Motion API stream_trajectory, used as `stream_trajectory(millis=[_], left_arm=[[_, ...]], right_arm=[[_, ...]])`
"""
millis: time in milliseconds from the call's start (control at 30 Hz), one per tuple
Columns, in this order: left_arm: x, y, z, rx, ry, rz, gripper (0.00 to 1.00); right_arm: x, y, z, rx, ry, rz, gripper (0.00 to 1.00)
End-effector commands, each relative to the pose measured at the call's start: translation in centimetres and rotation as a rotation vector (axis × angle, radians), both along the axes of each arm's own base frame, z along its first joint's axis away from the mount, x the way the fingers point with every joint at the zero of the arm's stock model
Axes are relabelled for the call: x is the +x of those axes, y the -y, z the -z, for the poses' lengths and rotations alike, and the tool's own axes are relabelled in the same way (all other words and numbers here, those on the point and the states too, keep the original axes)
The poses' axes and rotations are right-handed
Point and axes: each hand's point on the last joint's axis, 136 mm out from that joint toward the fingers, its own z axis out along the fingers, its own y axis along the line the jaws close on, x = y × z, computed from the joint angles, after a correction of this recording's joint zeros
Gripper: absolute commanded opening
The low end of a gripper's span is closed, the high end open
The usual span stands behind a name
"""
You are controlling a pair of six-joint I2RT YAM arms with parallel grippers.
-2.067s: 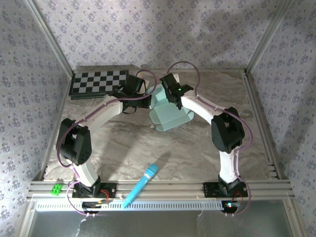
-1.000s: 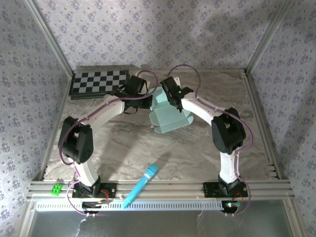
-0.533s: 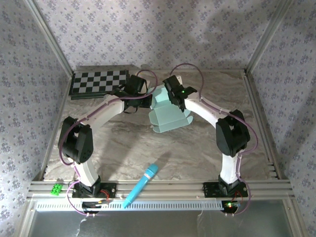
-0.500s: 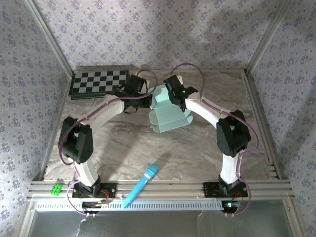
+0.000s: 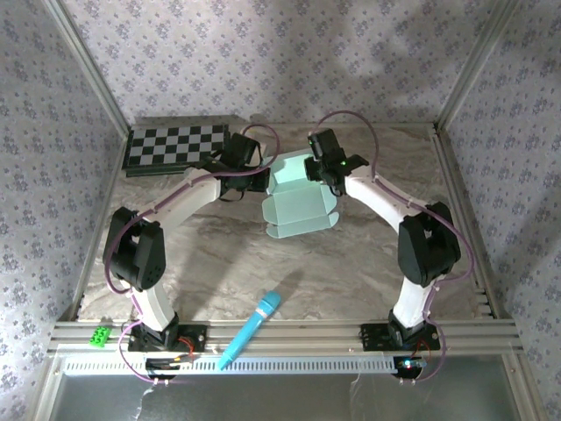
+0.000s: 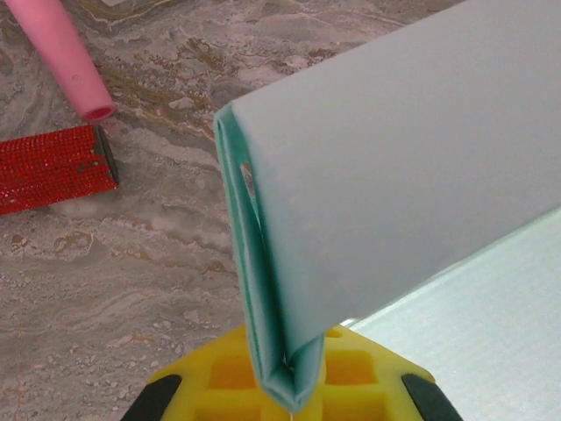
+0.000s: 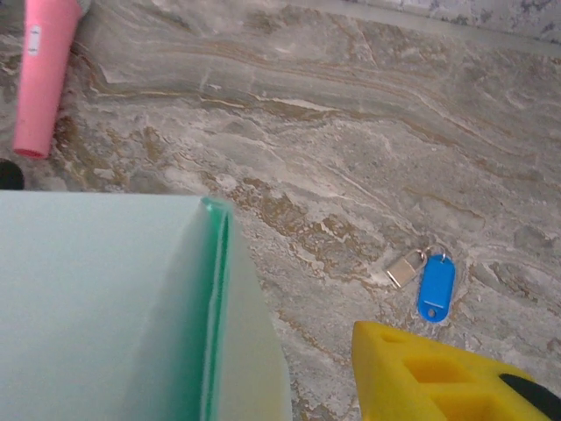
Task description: Fold the paper box
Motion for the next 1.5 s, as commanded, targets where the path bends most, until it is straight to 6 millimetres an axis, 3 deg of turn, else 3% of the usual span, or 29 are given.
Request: stream_trajectory(millis=[0, 567, 867, 1300, 1467], left_arm=[[-0.2, -0.3, -1.7, 0.005, 0.01, -0.003, 0.0], [-0.2, -0.9, -0.5, 0.043, -0.031, -0.033, 0.0], [-0.3, -0.8, -0.3, 0.039, -0.049, -0.037, 0.0], [-0.7, 0.0, -1.2, -0.008, -0.063, -0.022, 0.0], [-0.7, 0.0, -1.1, -0.007, -0.065, -0.024, 0.0]], right_arm=[[0.4, 0.1, -2.6, 0.031, 0.077, -0.01, 0.45], [0.0, -0.6, -3.6, 0.048, 0.125, -0.086, 0.42], [0.2, 0.1, -2.3, -0.049, 0.113, -0.059, 0.15], [0.7, 4.3, -0.6, -0.469, 0.156, 0.308, 0.07], [1.0, 5.3, -0.3, -0.528, 0.153, 0.391, 0.06]])
